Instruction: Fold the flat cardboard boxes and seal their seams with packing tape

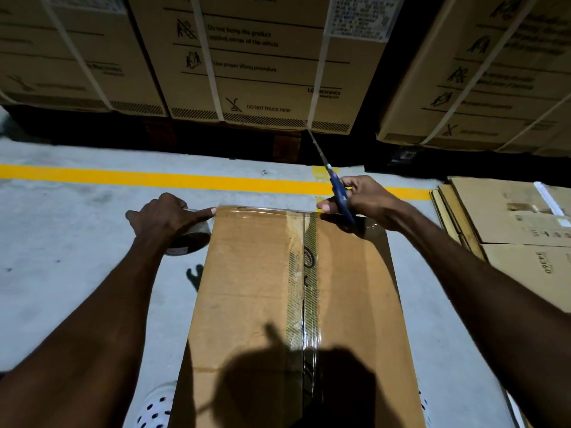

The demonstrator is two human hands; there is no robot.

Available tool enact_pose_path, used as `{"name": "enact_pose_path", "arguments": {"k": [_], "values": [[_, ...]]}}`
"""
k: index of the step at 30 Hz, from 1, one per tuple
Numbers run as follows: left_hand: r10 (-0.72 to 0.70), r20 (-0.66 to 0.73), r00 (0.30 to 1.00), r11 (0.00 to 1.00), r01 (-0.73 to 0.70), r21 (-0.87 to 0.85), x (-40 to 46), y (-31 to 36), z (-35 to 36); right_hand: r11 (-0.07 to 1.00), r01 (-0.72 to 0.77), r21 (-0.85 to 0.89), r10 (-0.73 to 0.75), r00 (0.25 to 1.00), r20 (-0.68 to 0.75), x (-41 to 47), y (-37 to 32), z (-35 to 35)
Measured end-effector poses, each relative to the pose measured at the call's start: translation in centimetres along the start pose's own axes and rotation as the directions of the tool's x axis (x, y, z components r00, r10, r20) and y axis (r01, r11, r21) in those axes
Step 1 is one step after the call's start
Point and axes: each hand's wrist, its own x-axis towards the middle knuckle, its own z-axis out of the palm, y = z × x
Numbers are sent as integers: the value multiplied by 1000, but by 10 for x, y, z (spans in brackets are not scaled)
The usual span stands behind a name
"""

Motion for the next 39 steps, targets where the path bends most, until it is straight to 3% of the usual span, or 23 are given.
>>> {"name": "enact_pose_path", "arguments": {"k": [6, 9, 18, 23, 27, 34, 36, 39], "values": [[10, 11, 1000, 999, -9, -50, 6, -4, 4, 984, -1, 180, 17, 996, -90, 16, -5, 48], [13, 9, 1000, 1000, -13, -4, 6, -2, 2, 983, -7, 186, 23, 996, -88, 17, -3, 48], [4, 12, 1000, 999, -4, -46, 5, -3, 7, 975, 25, -222, -31, 999, -21, 23, -19, 36], [-12, 12, 1000, 999, 13, -51, 2, -4, 8, 988, 123, -91, -127, 991, -49, 40, -23, 82], [-19, 46, 999, 999, 21, -41, 1, -4, 4, 979, 132, -153, -136, 991, -17, 46, -17, 85], [7, 52, 999, 997, -3, -77, -5, 0, 6, 946, 103, -307, -41, 978, 203, 30, -36, 69], [4, 62, 998, 997, 1, -81, -6, -1, 7, 966, 109, -234, -63, 979, 194, 30, -41, 73], [-3, 67, 998, 996, 9, -91, -5, -1, 8, 996, 92, 2, -92, 994, 60, 36, -47, 100]]}}
